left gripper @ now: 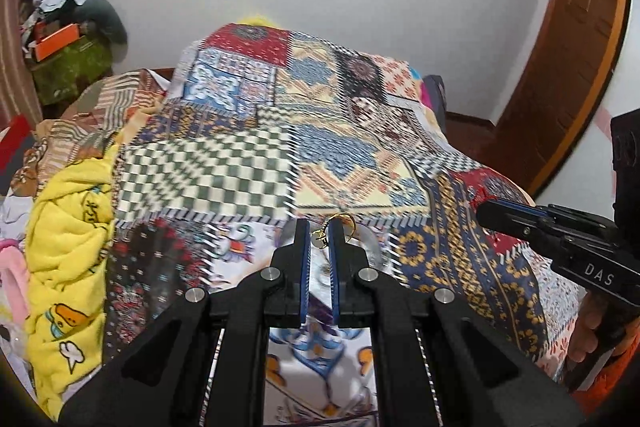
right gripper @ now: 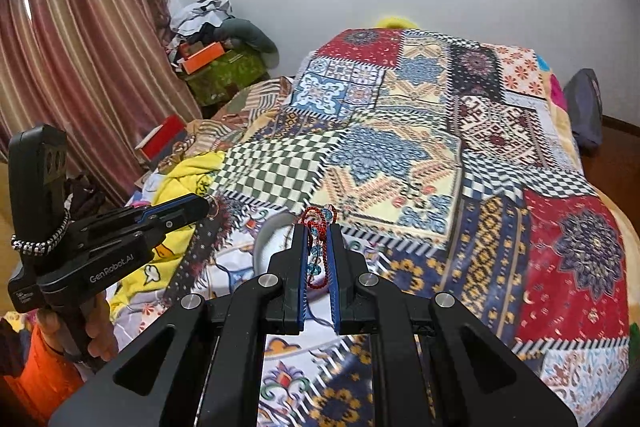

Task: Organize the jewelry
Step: 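Carry the red beaded bracelet over the heart tin with the right gripper, then lower the red beaded bracelet into the tin and open the right gripper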

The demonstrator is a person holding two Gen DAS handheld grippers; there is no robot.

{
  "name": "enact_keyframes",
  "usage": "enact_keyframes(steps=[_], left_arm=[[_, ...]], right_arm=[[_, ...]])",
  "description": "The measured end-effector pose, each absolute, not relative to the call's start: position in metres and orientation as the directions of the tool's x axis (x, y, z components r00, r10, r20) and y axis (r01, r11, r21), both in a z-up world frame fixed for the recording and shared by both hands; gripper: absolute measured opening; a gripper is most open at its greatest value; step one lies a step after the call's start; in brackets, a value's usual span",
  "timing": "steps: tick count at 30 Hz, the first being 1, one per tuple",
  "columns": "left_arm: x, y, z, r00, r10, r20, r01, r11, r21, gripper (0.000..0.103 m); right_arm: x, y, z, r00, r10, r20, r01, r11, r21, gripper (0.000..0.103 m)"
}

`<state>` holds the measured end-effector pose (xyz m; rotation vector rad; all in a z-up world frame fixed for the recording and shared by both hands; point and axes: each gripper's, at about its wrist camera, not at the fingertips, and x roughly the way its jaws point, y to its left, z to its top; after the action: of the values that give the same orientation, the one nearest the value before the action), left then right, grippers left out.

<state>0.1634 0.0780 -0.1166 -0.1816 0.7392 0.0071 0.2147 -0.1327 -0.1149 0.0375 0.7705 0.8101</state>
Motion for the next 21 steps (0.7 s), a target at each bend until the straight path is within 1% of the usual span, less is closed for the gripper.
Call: enact_keyframes(steps=[7,21], left_arm=[[0.17,0.097,-0.126,0.735,-0.038,-0.677,-0.1,0.981,-0.164,0.007],[0.201,0.089,-0.162,0.68,-0.107,-0.725,-0.052,0.98,-0.194,0.007]], right_arm=[[0.219,-0.104,-0.131,0.389,0.678,-0.624,-0.669,0.674,0.314,0.008],[0.244,-0.072,-0.175,0.297,0.622,-0.725,-0.692,0.663,0.286,0.008]])
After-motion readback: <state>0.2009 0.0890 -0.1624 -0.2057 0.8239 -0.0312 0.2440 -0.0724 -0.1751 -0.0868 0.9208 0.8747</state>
